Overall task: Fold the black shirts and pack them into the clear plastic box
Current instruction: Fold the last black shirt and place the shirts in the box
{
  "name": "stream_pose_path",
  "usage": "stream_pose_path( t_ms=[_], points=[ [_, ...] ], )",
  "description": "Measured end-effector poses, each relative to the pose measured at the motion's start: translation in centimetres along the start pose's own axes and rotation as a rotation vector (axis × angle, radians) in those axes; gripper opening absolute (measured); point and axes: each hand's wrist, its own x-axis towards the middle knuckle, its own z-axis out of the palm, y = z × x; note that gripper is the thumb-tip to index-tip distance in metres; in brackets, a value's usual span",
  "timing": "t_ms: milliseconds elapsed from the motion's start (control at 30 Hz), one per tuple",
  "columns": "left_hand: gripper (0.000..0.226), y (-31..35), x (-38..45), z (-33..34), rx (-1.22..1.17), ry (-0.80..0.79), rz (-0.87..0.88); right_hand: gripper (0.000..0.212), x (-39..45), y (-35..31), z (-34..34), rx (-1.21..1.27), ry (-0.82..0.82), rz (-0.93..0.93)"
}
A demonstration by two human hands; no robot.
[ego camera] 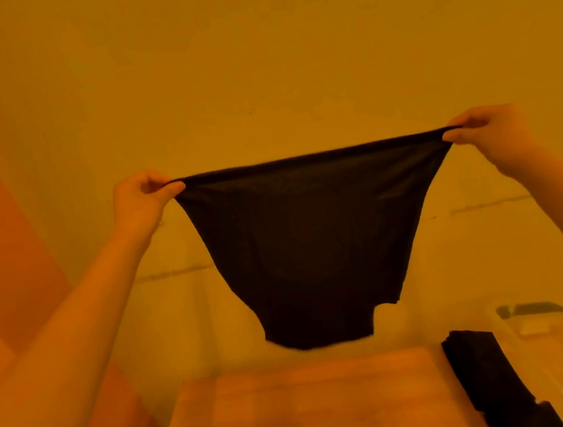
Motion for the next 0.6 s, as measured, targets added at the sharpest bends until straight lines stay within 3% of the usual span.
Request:
stream_pose_path(
  t_ms=[100,300,400,467,533,600],
  points=[
    [0.03,-2.1,-4.6,-2.0,-0.002,-0.097,-0.01,0.021,-5.0,0.1,-1.1,-0.042,-0.074,0.031],
    [0.03,-11.1,-17.3,-5.5,0.177,-0.347,-0.187,0.028,-17.9,6.1,-1.3,-0.193,-0.344,0.207],
    [0.023,-15.1,-23.1,-6.3,0.377,-0.628,-0.228,0.027,-24.7,10.0,-0.3,-0.294,-0.471,0.281],
    [0.032,-18.3,-26.6,-6.6,0.553,-0.802,-0.155,0.037,-28.8,13.1,0.4,-0.396,-0.551,0.287],
    [0.027,-21.2,-29.9,-7.1,0.653,-0.874,-0.076,0.044,-32.4,15.5,0.9,-0.485,-0.641,0.257],
    [0.019,-23.9,-32.7,-7.8,0.72,-0.874,0.04,0.025,-35.3,17.1,1.5,-0.594,-0.753,0.216]
  ],
)
